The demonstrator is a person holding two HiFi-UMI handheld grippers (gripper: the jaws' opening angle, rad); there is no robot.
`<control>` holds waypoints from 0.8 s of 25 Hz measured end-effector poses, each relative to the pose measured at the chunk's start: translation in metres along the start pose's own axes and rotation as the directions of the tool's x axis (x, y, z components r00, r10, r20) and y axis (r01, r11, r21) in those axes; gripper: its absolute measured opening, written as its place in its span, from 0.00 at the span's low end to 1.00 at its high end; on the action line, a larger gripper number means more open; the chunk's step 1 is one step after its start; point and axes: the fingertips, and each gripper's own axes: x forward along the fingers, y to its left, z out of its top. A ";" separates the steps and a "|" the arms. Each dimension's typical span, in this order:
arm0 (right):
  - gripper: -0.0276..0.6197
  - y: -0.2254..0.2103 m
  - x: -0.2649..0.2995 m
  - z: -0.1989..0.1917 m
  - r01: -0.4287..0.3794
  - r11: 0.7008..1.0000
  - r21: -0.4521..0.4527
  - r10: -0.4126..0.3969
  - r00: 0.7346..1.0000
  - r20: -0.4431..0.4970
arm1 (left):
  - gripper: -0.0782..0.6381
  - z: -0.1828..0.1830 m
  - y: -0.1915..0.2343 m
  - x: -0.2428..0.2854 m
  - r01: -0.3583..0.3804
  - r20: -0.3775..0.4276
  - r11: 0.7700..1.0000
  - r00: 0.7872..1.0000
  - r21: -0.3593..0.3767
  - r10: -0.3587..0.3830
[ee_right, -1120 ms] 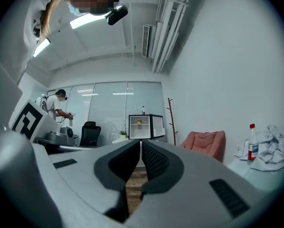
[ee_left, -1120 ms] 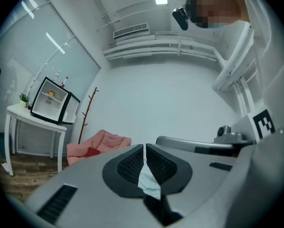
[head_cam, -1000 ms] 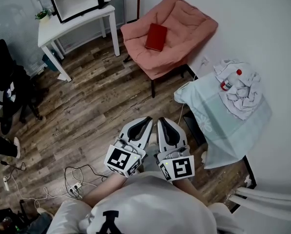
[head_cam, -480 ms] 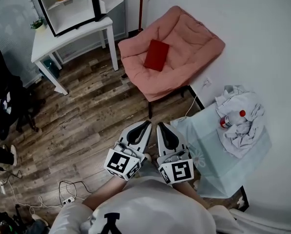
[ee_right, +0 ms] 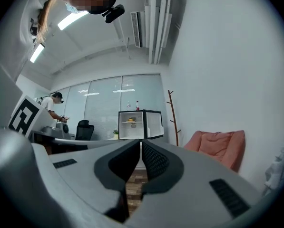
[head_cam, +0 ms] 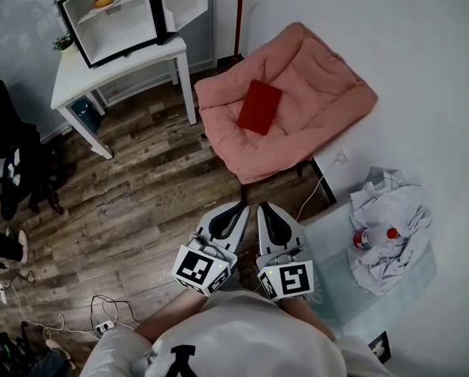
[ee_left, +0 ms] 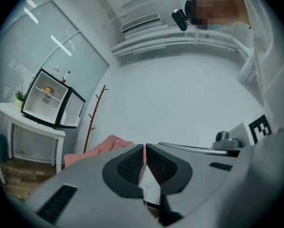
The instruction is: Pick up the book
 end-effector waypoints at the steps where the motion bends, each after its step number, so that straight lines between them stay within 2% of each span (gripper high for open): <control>1: 0.09 -0.001 0.004 -0.003 0.000 1.000 0.007 0.000 1.000 -0.004 | 0.14 -0.002 0.004 0.001 -0.004 -0.008 1.000 1.000 -0.002 0.004; 6: 0.09 -0.007 0.019 -0.013 -0.005 1.000 0.016 0.006 1.000 -0.026 | 0.14 -0.011 0.017 0.010 -0.012 -0.032 1.000 0.999 -0.013 0.011; 15: 0.09 -0.027 0.033 -0.013 -0.006 1.000 0.023 0.006 1.000 -0.016 | 0.14 -0.008 0.025 0.034 -0.028 -0.019 1.000 0.999 -0.008 0.028; 20: 0.09 -0.039 0.053 -0.017 -0.002 0.999 0.037 0.002 1.000 -0.015 | 0.14 -0.012 0.034 0.054 -0.007 -0.036 1.000 0.999 0.000 0.007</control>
